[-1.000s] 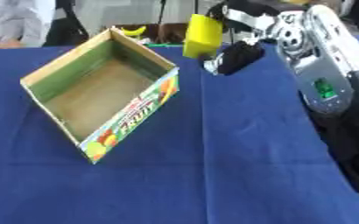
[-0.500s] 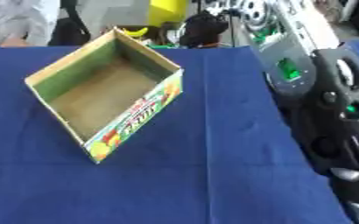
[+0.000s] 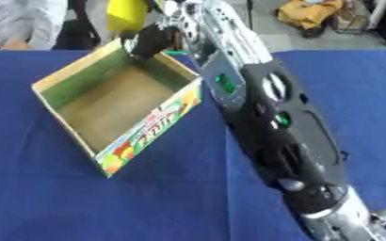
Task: Pick up objects on the table and place them in the box.
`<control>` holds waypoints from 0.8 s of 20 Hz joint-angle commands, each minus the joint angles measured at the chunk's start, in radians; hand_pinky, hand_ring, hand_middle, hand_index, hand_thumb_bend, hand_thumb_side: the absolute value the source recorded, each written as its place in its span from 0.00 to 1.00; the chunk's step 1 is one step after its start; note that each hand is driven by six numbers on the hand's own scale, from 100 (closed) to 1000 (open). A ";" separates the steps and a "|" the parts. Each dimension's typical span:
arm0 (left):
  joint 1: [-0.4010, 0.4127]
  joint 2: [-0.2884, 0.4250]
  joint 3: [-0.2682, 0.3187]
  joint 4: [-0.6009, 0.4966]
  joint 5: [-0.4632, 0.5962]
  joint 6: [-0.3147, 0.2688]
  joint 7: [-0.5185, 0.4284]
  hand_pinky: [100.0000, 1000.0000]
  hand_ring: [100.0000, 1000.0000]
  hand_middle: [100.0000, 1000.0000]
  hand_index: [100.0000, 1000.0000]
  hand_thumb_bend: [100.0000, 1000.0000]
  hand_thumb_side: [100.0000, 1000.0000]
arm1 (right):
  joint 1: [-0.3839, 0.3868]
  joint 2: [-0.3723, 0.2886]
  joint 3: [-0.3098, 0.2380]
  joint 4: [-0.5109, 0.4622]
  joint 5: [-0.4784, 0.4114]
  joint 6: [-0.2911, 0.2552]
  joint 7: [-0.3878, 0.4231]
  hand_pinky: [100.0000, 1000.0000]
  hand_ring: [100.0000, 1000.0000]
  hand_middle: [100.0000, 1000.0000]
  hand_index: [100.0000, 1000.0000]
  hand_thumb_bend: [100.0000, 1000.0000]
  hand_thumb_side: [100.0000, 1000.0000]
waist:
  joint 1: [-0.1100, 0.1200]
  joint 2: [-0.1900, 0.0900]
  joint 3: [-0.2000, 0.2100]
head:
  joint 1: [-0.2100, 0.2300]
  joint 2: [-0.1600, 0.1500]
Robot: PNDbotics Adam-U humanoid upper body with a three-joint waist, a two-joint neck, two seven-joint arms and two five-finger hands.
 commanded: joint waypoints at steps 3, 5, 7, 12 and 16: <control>-0.015 0.013 -0.007 -0.020 0.004 -0.002 -0.011 0.33 0.55 0.56 0.85 0.00 0.96 | -0.009 0.064 -0.002 0.079 0.036 -0.016 -0.059 0.71 0.75 0.45 0.62 0.00 0.28 | 0.001 -0.010 0.013 | -0.015 -0.023; -0.016 0.011 -0.007 -0.020 0.004 -0.001 -0.012 0.33 0.55 0.56 0.85 0.00 0.96 | -0.002 0.082 -0.001 0.100 0.039 -0.018 -0.074 0.71 0.75 0.45 0.62 0.00 0.28 | 0.001 -0.006 0.015 | -0.018 -0.024; -0.018 0.010 -0.009 -0.020 0.004 -0.001 -0.015 0.33 0.55 0.56 0.85 0.00 0.96 | 0.005 0.101 0.001 0.118 0.040 -0.022 -0.082 0.71 0.75 0.45 0.62 0.00 0.28 | 0.001 -0.003 0.016 | -0.022 -0.024; -0.022 0.008 -0.010 -0.020 0.010 0.000 -0.019 0.33 0.55 0.56 0.85 0.00 0.95 | 0.028 0.144 -0.010 0.165 0.047 -0.021 -0.078 0.72 0.75 0.45 0.62 0.00 0.27 | 0.000 0.002 0.022 | -0.024 -0.023; -0.024 0.006 -0.010 -0.020 0.011 0.002 -0.020 0.33 0.55 0.56 0.85 0.00 0.95 | 0.037 0.162 -0.012 0.211 0.070 -0.030 -0.075 0.72 0.76 0.48 0.64 0.00 0.28 | -0.002 0.004 0.025 | -0.021 -0.026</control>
